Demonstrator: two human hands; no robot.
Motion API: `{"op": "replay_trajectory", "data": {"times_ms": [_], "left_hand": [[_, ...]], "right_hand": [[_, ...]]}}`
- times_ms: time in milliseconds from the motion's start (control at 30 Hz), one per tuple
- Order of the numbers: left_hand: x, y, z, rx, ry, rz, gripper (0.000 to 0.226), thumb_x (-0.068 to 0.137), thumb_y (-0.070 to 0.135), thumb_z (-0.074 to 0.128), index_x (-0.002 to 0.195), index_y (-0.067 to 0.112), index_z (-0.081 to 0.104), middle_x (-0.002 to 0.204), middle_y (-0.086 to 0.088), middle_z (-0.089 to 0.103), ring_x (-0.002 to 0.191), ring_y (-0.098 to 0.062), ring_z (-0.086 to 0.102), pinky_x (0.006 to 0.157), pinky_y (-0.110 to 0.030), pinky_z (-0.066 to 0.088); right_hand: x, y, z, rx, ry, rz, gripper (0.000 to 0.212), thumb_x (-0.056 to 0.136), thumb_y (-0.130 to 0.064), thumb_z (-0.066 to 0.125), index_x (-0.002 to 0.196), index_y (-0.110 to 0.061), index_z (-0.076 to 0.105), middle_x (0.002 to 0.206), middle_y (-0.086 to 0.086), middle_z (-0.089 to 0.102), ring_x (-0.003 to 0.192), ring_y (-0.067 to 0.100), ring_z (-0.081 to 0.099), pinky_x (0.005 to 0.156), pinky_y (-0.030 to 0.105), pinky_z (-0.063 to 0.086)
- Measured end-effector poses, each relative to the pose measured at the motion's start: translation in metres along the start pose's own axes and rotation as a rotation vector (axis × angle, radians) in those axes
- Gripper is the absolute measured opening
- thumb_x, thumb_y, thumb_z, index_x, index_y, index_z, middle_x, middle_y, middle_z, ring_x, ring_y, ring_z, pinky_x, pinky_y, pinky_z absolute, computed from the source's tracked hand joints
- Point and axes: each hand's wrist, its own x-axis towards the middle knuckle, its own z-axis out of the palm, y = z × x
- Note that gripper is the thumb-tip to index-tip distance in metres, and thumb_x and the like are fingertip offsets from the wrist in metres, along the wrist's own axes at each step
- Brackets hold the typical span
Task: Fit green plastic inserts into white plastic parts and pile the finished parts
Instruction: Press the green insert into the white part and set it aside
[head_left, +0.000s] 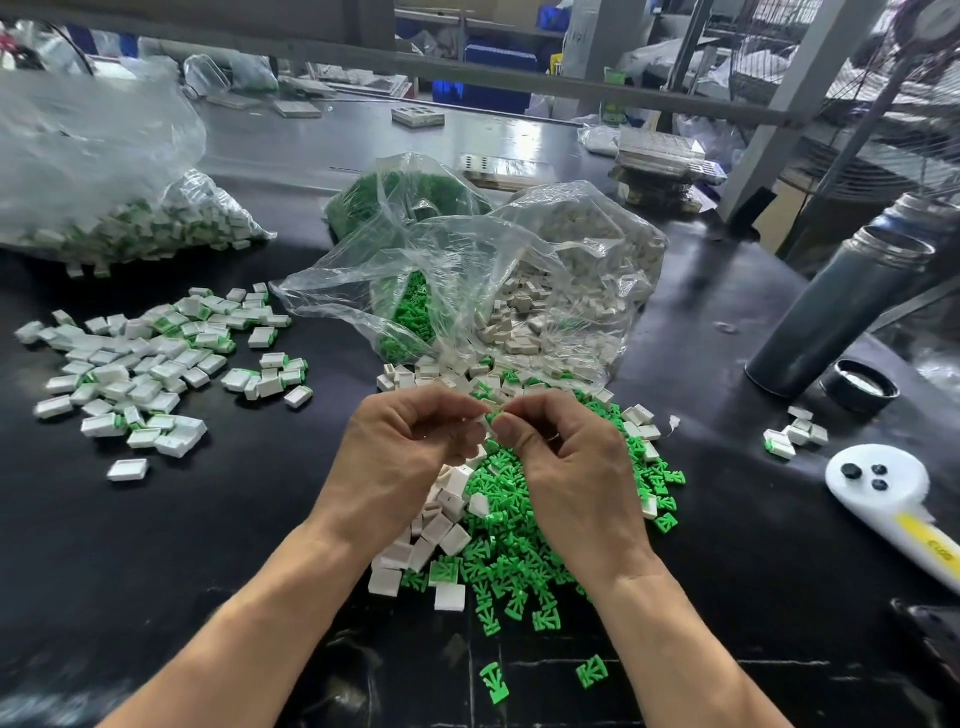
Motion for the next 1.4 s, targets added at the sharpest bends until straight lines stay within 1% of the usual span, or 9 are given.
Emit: {"op": "replay_trajectory", "data": {"times_ms": [267, 433, 567, 700, 767, 833, 967, 1267, 1400], "left_hand": [[0.001, 0.001, -0.002, 0.091, -0.013, 0.035, 0.032, 0.084, -0.017, 0.07, 0.089, 0.013, 0.081, 0.076, -0.004, 0.077, 0.068, -0.01, 0.072, 0.064, -0.018, 0.056], [0.001, 0.001, 0.0, 0.051, 0.016, 0.023, 0.031, 0.083, -0.017, 0.07, 0.088, 0.011, 0.081, 0.078, -0.007, 0.078, 0.067, -0.017, 0.073, 0.064, -0.028, 0.062], [0.002, -0.001, -0.001, 0.037, 0.018, 0.015, 0.034, 0.084, -0.021, 0.067, 0.088, 0.01, 0.081, 0.08, -0.01, 0.078, 0.069, -0.022, 0.075, 0.067, -0.035, 0.063], [0.002, -0.002, -0.002, 0.075, -0.017, 0.016, 0.035, 0.084, -0.022, 0.065, 0.09, 0.008, 0.082, 0.078, -0.01, 0.078, 0.067, -0.016, 0.073, 0.064, -0.026, 0.06], [0.002, -0.002, -0.001, 0.069, -0.007, 0.015, 0.035, 0.083, -0.022, 0.065, 0.088, 0.008, 0.082, 0.077, -0.01, 0.077, 0.066, -0.016, 0.072, 0.063, -0.025, 0.06], [0.002, -0.002, -0.001, 0.034, 0.022, 0.003, 0.033, 0.083, -0.022, 0.066, 0.088, 0.007, 0.081, 0.077, -0.012, 0.077, 0.066, -0.018, 0.073, 0.063, -0.026, 0.061], [0.003, -0.001, 0.0, -0.002, 0.009, -0.002, 0.025, 0.084, -0.017, 0.069, 0.09, 0.005, 0.08, 0.079, -0.013, 0.077, 0.066, -0.022, 0.073, 0.063, -0.028, 0.061], [0.004, -0.005, 0.005, -0.075, 0.065, -0.026, 0.023, 0.083, -0.012, 0.073, 0.083, 0.009, 0.081, 0.077, -0.015, 0.077, 0.064, -0.025, 0.072, 0.061, -0.031, 0.062], [0.003, -0.006, 0.001, -0.008, 0.027, -0.012, 0.024, 0.086, -0.011, 0.072, 0.087, 0.011, 0.08, 0.079, -0.01, 0.077, 0.067, -0.02, 0.072, 0.062, -0.027, 0.059]], "right_hand": [[-0.002, 0.002, 0.004, -0.045, 0.019, -0.017, 0.013, 0.092, -0.019, 0.078, 0.087, -0.03, 0.073, 0.08, -0.017, 0.07, 0.073, 0.002, 0.064, 0.06, 0.011, 0.046], [-0.004, 0.001, 0.006, 0.017, 0.034, 0.008, 0.014, 0.092, -0.017, 0.077, 0.086, -0.029, 0.073, 0.075, -0.014, 0.07, 0.067, 0.004, 0.061, 0.056, 0.022, 0.051], [-0.005, 0.0, 0.007, 0.072, 0.016, 0.045, 0.015, 0.093, -0.015, 0.076, 0.084, -0.027, 0.072, 0.071, -0.015, 0.067, 0.061, 0.001, 0.055, 0.055, 0.018, 0.046], [-0.007, -0.001, 0.006, 0.007, 0.003, 0.034, 0.014, 0.092, -0.016, 0.077, 0.085, -0.028, 0.073, 0.079, -0.011, 0.072, 0.074, 0.008, 0.065, 0.062, 0.025, 0.054], [-0.009, -0.002, 0.006, 0.026, -0.002, 0.037, 0.015, 0.092, -0.016, 0.077, 0.084, -0.028, 0.074, 0.079, -0.009, 0.072, 0.071, 0.01, 0.065, 0.062, 0.03, 0.055], [-0.008, -0.002, 0.008, 0.057, -0.003, 0.044, 0.015, 0.091, -0.016, 0.078, 0.083, -0.028, 0.075, 0.074, -0.009, 0.071, 0.063, 0.006, 0.06, 0.054, 0.026, 0.05], [-0.004, -0.003, 0.007, 0.199, 0.025, 0.086, 0.021, 0.091, -0.008, 0.077, 0.079, -0.024, 0.077, 0.068, -0.011, 0.071, 0.059, -0.001, 0.058, 0.056, 0.017, 0.047], [-0.004, -0.003, 0.01, 0.233, 0.04, 0.08, 0.021, 0.091, -0.005, 0.074, 0.077, -0.02, 0.076, 0.067, -0.01, 0.07, 0.059, 0.001, 0.058, 0.056, 0.016, 0.046], [-0.006, -0.004, 0.005, 0.191, -0.027, 0.1, 0.02, 0.094, -0.011, 0.074, 0.081, -0.027, 0.078, 0.072, -0.008, 0.074, 0.06, 0.0, 0.06, 0.057, 0.018, 0.049]]}}
